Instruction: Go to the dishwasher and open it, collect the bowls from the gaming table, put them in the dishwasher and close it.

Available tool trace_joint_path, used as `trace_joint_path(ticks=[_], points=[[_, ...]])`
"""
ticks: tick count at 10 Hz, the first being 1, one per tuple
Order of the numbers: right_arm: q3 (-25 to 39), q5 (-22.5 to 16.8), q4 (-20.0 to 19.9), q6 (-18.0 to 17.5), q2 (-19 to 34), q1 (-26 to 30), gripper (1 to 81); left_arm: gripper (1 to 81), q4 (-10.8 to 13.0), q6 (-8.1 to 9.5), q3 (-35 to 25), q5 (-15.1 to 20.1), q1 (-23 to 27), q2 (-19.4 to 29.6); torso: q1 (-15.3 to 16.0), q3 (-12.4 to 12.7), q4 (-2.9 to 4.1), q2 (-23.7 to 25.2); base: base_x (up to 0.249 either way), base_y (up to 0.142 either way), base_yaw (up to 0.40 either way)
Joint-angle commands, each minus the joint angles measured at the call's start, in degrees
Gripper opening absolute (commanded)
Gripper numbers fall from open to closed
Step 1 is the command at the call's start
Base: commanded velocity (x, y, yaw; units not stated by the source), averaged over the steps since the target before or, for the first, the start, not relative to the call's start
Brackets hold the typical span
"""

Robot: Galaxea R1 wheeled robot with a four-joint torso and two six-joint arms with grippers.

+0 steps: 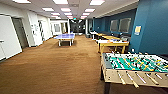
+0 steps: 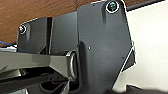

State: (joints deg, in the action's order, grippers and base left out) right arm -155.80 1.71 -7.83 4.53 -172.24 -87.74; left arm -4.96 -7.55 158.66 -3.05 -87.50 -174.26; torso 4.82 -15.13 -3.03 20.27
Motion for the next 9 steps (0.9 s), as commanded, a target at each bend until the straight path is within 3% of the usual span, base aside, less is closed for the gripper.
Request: trace_joint_path(ticks=[1, 9], points=[[-0.19, -3.11, 0.27, 0.21, 0.20, 2.96, 81.1, 81.1, -0.31, -0.19, 0.07, 3.14, 2.73, 0.14, -0.02, 0.00, 0.00, 0.00, 0.115, 0.000, 0.000], [-0.20, -3.03, 0.18, 0.21, 0.12, 2.86, 81.1, 81.1, -0.22, -0.19, 0.07, 3.14, 2.73, -0.03, -0.13, 0.02, 0.00, 0.02, 0.115, 0.000, 0.000]])
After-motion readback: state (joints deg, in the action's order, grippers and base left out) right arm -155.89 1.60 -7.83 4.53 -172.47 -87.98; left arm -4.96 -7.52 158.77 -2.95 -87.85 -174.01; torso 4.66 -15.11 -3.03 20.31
